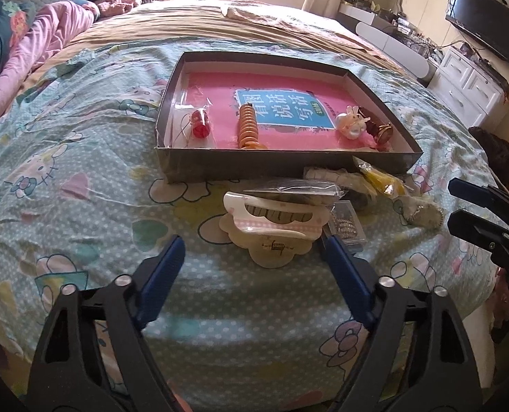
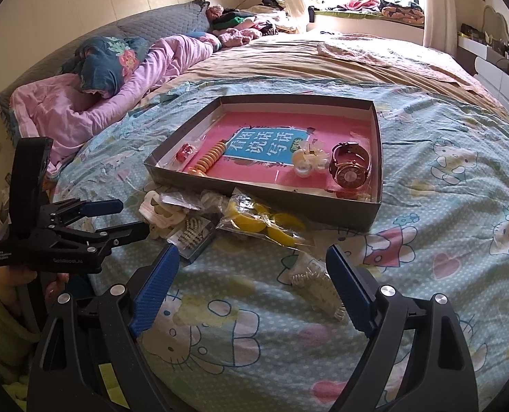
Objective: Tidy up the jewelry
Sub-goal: 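Grasp the large white claw clip with the left tool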
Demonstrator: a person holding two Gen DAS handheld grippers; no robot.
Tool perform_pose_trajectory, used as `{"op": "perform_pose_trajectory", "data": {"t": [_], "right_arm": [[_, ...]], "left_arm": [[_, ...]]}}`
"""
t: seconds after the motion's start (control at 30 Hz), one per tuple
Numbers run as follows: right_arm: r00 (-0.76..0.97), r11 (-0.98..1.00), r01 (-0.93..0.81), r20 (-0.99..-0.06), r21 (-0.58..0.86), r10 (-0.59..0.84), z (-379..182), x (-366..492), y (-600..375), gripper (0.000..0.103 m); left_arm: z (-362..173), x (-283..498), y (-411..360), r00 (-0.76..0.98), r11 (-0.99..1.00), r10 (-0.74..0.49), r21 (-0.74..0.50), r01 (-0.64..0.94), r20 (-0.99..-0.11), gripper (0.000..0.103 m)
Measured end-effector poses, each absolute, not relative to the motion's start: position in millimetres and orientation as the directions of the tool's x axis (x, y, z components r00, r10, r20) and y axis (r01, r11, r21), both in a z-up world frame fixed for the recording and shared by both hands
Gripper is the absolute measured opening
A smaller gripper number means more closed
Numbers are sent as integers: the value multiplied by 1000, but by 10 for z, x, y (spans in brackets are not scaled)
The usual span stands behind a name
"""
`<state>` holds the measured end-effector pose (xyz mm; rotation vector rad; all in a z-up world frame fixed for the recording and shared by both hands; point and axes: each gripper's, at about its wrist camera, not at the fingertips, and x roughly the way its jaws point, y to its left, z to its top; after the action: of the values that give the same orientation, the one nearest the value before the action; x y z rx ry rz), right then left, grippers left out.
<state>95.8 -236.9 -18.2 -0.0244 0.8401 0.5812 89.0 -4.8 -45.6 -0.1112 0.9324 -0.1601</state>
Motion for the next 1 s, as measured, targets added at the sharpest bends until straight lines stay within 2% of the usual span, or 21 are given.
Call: {"op": "perform_pose_trajectory", "data": {"t": [0.07,0.1,0.63,0.83,0.87,0.9,1.0], "right_arm": [[522,846,-492,-708,204,475,-197,975,-2371,86],[522,847,-490,-709,206,475,-206,987,-2373,86],[531,861,-466,-715,203,455,-302,1199,-2404,86],[500,865,-460,-747,199,438,-399,1326,-2347,86],[493,863,-464,-750,202,441,-411,1329,-2322,86],[484,859,-468,-754,207,445,-425,1348,-2296,86],[447,846,-476,-761,243,470,-461,1417,-2233,86]], "left_arm": [[-476,913,-47,579,977,-208,-188,96,-788,60],[-484,923,-47,577,976,-217,-197,98,-787,58],[-663,1120,-161,532,975,-223,-192,112,-817,62],[-682,1152,-189,538,977,-211,-175,118,-816,61],[-682,1153,-186,538,977,-214,-178,118,-815,46],[-681,1152,-181,541,977,-214,-179,117,-813,41],[-675,1153,-147,543,972,-233,-203,116,-807,40]]}}
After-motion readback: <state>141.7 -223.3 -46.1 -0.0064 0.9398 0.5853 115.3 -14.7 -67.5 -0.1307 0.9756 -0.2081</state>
